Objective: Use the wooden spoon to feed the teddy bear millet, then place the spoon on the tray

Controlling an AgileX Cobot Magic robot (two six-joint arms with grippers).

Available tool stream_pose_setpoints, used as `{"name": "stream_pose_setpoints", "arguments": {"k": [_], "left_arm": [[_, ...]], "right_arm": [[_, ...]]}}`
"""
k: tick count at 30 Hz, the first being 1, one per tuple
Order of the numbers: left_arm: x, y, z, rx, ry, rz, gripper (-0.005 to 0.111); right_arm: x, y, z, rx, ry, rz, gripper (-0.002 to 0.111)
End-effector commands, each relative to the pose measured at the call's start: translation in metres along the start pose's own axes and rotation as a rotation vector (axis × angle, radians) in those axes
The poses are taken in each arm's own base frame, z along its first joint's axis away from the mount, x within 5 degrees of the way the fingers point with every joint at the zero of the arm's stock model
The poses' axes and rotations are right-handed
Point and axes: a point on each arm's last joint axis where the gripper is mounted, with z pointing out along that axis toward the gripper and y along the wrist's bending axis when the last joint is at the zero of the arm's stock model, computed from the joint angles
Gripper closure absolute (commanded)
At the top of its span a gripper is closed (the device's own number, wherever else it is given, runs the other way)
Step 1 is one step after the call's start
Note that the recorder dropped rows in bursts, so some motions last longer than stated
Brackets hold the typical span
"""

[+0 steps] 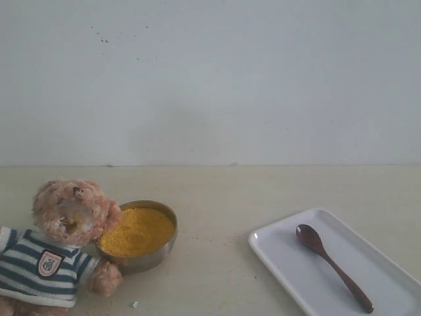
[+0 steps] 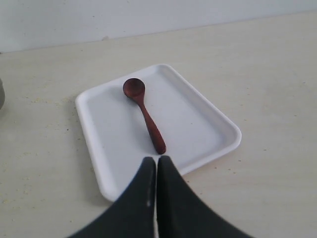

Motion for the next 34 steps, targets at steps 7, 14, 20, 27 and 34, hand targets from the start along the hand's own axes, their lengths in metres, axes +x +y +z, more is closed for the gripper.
{"name": "stream_pose_setpoints", "arguments": {"k": [7,14,20,27,34], "left_arm": [[0.0014,-0.0001,0.0001,0.003,0.007,-0.004,0.103],[0.001,-0.0004,0.0001,0.006,0.003,-0.012,0.103],[0.0008,-0.0036,0.0,0.041,0.003,-0.119,0.103],[0.0007,-0.0044,-0.0001,0.05,0.003,-0.148,0.103],[0.0007,-0.0044,-0.0001,0.05,0.003,-0.148,0.103]], "right_arm": [[-0.0018,0.0004,-0.0005,-0.002,-0.021,0.006,0.108],[-0.0018,0.0004,-0.0005,-0.002,-0.021,0.006,0.108],[-0.0018,0.0004,-0.0005,-0.002,-0.021,0.006,0.108],[-0.0018,0.0004,-0.0005,-0.002,-0.021,0.006,0.108],[-0.0018,0.0004,-0.0005,-0.002,-0.021,0.006,0.108]]}}
